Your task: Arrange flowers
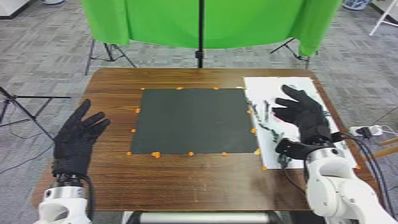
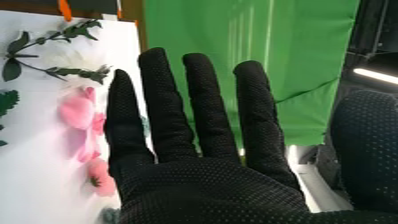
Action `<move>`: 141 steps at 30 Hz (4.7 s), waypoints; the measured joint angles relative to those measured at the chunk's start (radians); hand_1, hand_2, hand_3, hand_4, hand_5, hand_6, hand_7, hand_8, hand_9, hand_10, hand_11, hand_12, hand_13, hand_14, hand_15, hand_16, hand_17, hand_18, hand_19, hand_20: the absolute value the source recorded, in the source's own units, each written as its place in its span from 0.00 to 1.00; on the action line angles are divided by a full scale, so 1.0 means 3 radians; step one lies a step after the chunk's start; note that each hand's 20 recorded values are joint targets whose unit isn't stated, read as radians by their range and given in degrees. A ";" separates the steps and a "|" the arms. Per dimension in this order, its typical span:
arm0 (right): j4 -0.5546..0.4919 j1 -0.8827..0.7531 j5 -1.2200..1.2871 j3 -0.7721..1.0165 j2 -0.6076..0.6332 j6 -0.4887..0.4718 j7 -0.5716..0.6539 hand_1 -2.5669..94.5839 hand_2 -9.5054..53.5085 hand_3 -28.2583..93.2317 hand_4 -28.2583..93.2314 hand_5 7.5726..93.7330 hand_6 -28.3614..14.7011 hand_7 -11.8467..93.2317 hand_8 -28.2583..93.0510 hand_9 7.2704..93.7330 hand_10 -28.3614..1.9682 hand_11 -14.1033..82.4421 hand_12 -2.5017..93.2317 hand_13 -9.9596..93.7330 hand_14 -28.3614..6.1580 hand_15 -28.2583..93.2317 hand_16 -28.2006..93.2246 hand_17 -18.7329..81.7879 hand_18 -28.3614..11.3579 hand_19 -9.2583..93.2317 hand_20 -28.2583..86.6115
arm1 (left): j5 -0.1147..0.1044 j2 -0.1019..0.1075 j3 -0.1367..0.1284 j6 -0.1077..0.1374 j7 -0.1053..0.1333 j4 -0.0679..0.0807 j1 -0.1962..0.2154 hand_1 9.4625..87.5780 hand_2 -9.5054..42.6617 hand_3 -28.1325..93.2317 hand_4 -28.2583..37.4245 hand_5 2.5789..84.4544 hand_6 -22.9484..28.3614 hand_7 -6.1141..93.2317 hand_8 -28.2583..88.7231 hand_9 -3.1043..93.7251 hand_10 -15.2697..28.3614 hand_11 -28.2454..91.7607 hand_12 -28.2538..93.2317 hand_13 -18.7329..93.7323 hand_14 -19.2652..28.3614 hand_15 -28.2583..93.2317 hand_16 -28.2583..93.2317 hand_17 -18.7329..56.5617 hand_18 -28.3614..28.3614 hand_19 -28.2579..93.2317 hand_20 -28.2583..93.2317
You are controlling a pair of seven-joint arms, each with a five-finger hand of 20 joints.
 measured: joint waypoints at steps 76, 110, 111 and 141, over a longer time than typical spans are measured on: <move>0.0045 0.0582 -0.4780 -0.1740 0.0986 -0.1385 0.3188 0.60 0.00 0.81 0.00 0.93 0.58 0.35 0.30 0.90 0.53 0.72 0.27 0.92 0.61 0.83 0.38 0.73 0.22 1.00 0.66 | -0.0133 0.0201 -0.0158 0.0176 0.0210 -0.0136 0.0169 0.18 0.35 0.85 0.06 0.39 0.58 0.16 0.18 0.38 0.79 0.48 0.35 0.36 0.91 0.69 0.18 0.12 0.87 0.60 0.46; 0.1185 0.2549 -0.4033 -0.3261 -0.1056 -0.1669 0.2125 0.55 0.00 0.82 0.02 0.99 0.60 0.31 0.33 0.96 0.56 0.73 0.27 0.96 0.59 0.84 0.38 0.78 0.19 1.00 0.72 | -0.0094 0.0682 -0.0152 0.0406 0.0162 -0.0274 -0.0144 0.19 0.34 0.85 0.08 0.39 0.58 0.16 0.18 0.38 0.79 0.48 0.35 0.37 0.91 0.69 0.18 0.12 0.87 0.61 0.47; 0.1249 0.2609 -0.4023 -0.3333 -0.1080 -0.1615 0.2181 0.54 0.00 0.82 0.02 1.00 0.60 0.31 0.33 0.97 0.56 0.72 0.27 0.97 0.58 0.84 0.38 0.78 0.19 1.00 0.72 | -0.0081 0.0682 -0.0148 0.0399 0.0153 -0.0271 -0.0188 0.19 0.34 0.85 0.08 0.39 0.58 0.16 0.18 0.38 0.79 0.48 0.35 0.37 0.91 0.69 0.18 0.12 0.87 0.61 0.47; 0.1911 0.2809 -0.4006 -0.3342 -0.1332 -0.1912 0.2546 0.39 0.30 0.78 0.00 1.00 0.68 0.35 0.09 1.00 0.57 0.72 0.20 1.00 0.57 0.82 0.40 0.80 0.15 1.00 0.75 | -0.0027 0.0676 0.0084 0.0250 0.0187 -0.0158 -0.0476 0.19 0.34 0.85 0.10 0.39 0.58 0.16 0.18 0.38 0.79 0.48 0.35 0.37 0.90 0.69 0.18 0.12 0.87 0.61 0.48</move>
